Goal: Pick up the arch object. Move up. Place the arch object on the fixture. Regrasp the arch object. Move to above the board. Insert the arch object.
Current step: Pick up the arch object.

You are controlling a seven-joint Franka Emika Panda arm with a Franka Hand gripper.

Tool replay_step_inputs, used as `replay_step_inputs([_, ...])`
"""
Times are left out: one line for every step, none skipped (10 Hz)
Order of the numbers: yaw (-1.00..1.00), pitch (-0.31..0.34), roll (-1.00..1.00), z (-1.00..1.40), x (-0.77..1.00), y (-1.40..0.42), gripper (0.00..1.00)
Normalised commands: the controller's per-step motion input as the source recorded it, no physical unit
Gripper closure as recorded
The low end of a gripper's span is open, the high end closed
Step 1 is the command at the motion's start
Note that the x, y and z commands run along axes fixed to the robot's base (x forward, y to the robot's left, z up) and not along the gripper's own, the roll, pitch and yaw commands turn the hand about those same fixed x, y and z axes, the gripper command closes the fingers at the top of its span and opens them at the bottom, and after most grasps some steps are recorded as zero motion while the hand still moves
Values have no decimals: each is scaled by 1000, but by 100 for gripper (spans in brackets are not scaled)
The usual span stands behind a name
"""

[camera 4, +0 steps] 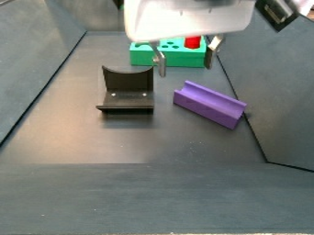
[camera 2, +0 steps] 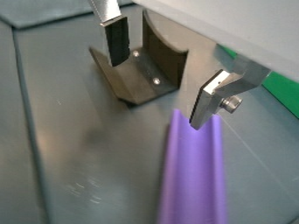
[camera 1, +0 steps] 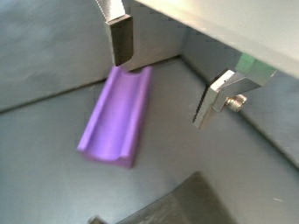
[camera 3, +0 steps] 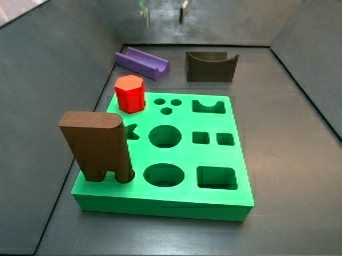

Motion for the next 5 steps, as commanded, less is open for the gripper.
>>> replay_step_inputs([714, -113, 153, -683, -311, -403, 0])
replay_step_inputs([731, -99, 153, -620, -286, -426, 0])
replay_step_inputs([734, -196, 130, -537, -380, -314, 0])
replay_step_inputs([571, -133, 144, -543, 0, -160, 0])
replay_step_inputs([434, -59, 137, -640, 240, -37, 0])
